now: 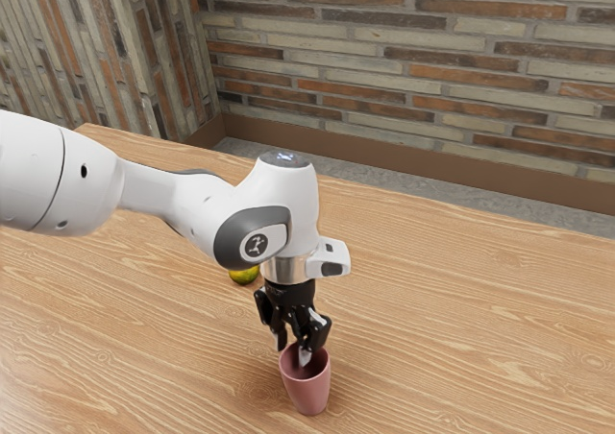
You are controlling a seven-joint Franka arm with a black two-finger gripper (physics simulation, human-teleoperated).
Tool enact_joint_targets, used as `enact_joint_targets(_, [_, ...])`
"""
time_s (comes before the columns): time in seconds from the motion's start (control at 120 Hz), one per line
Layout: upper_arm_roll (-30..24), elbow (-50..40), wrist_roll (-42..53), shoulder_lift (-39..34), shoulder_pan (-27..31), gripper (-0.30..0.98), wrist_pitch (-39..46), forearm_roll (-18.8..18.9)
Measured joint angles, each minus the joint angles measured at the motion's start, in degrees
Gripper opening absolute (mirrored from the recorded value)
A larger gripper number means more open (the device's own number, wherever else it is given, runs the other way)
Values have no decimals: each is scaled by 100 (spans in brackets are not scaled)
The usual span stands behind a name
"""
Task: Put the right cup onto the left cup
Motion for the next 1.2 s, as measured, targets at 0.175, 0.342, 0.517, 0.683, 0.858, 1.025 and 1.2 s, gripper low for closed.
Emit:
enact_joint_targets(0.175, [6,-2,-30,-15,14,9,0,3])
enact_joint_targets(0.342, [9,-8,-48,-93,13,-3,-4,11])
enact_joint_targets(0.517, [9,-53,-67,-392,-27,-7,-50,68])
enact_joint_targets(0.683, [7,-12,-81,-660,-29,-9,-195,97])
enact_joint_targets(0.858, [6,557,-85,-692,136,-10,-548,110])
enact_joint_targets(1.025, [7,1252,-66,-542,473,-10,-938,130])
enact_joint_targets(1.2, [8,1891,-4,-304,812,-10,-1277,230])
